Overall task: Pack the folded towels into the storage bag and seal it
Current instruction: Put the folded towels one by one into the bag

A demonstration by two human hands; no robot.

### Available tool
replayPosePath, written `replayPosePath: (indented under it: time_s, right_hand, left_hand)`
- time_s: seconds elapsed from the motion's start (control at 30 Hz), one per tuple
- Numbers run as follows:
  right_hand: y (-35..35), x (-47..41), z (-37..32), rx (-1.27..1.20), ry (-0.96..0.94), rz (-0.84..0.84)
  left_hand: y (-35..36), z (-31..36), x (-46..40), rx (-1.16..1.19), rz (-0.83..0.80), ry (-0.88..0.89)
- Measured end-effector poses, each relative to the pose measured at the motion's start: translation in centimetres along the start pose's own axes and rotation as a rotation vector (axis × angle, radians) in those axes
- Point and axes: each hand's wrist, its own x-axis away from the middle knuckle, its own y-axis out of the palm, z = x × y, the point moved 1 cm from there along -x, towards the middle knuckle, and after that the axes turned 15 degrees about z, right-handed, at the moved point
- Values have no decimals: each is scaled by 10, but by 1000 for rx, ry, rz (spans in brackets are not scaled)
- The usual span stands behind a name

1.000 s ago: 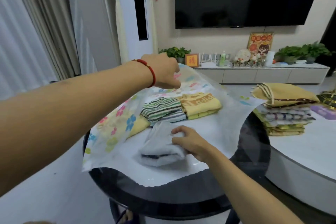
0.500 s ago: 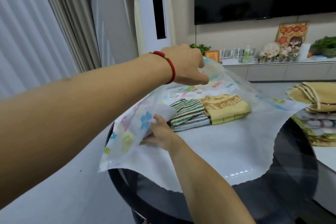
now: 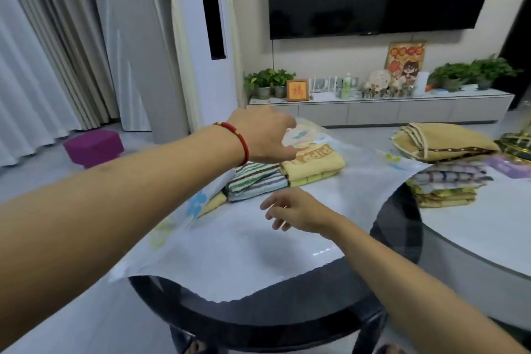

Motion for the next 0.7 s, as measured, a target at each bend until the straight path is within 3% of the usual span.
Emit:
replayPosePath:
  time_s: [0.2,0.27,0.37,0.43,0.53,0.6,0.7]
  right_hand:
    - [-149,78,56,-19,95,127]
    - [-195,96,78,-79,132,287]
    - [-253,104,114,-50,179,677]
    - [-283,91,135,126,219,908]
    - [-315,59,152,453,279,1093]
    - [-332,34,154,569,279,1134]
    - [-352,-1,161,723,361,1006]
  left_hand:
    - [23,52,-24,-17,17,120]
    - [30,69,-36,-17,17,160]
    - [44,91,-51,-21,26,222]
    - [56,101,-61,-31,51,245]
    - [72,106,-79,3,56,212]
    - [81,104,-93,43,48,178]
    - [94,99,-107,102,54,131]
